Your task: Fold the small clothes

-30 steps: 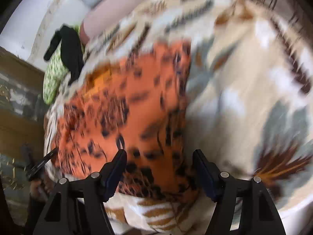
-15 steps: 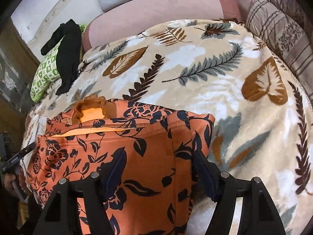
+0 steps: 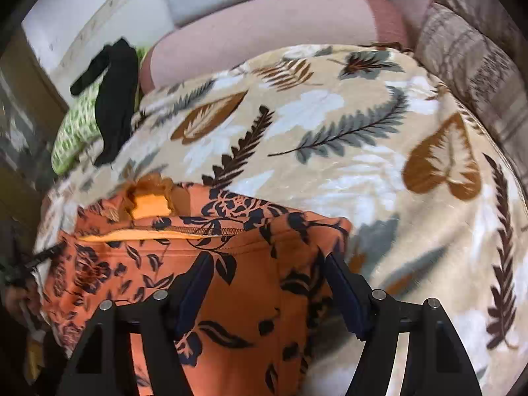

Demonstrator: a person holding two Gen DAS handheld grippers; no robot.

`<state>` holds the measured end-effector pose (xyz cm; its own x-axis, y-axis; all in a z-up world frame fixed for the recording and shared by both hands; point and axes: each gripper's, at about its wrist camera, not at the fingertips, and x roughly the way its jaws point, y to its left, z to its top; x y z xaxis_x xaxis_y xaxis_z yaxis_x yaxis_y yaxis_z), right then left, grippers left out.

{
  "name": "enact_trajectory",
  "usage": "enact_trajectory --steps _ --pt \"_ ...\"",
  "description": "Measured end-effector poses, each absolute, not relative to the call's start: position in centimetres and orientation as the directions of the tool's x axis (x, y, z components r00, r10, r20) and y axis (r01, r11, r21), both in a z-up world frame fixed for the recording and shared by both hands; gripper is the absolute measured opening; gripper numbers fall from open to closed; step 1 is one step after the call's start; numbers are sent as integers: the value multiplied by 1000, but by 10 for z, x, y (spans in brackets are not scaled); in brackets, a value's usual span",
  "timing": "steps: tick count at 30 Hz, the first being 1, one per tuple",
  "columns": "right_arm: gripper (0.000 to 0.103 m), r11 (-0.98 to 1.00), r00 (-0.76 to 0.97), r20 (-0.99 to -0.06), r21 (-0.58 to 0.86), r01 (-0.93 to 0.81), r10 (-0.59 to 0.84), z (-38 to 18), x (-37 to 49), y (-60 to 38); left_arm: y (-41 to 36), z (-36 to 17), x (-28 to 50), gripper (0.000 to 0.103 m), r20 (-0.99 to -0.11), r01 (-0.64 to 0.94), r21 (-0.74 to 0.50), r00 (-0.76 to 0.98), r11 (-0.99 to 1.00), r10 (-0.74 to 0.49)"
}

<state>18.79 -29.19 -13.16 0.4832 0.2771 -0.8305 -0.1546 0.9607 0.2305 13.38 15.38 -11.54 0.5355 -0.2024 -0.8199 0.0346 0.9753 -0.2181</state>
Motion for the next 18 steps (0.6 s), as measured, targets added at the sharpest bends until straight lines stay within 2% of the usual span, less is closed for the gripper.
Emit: enact_trajectory --steps 1,2,4,10,13,16,18 --pt "36 967 460 -852 200 -156 250 -138 192 -287 153 -115 134 8 -820 36 -216 536 976 -201" --pt "15 976 453 -867 155 -155 209 -140 194 -282 153 -112 133 7 -817 39 -214 541 976 -201" --pt "9 980 454 -874 110 -167 175 -136 194 -276 151 -106 130 5 -805 53 -202 559 978 -197" --pt "8 990 593 -795 66 -125 128 -84 174 -290 135 -42 117 4 -685 121 -129 707 984 -177" --pt "8 996 640 -764 77 -45 88 -72 172 -310 127 -33 139 4 -658 134 -60 739 989 -140" --pt "9 985 628 -769 170 25 117 -96 184 -333 128 -67 179 5 -722 85 -22 688 996 -75" --pt "10 973 594 -793 219 73 134 -119 191 -344 131 -108 208 6 -822 66 -15 567 998 -50"
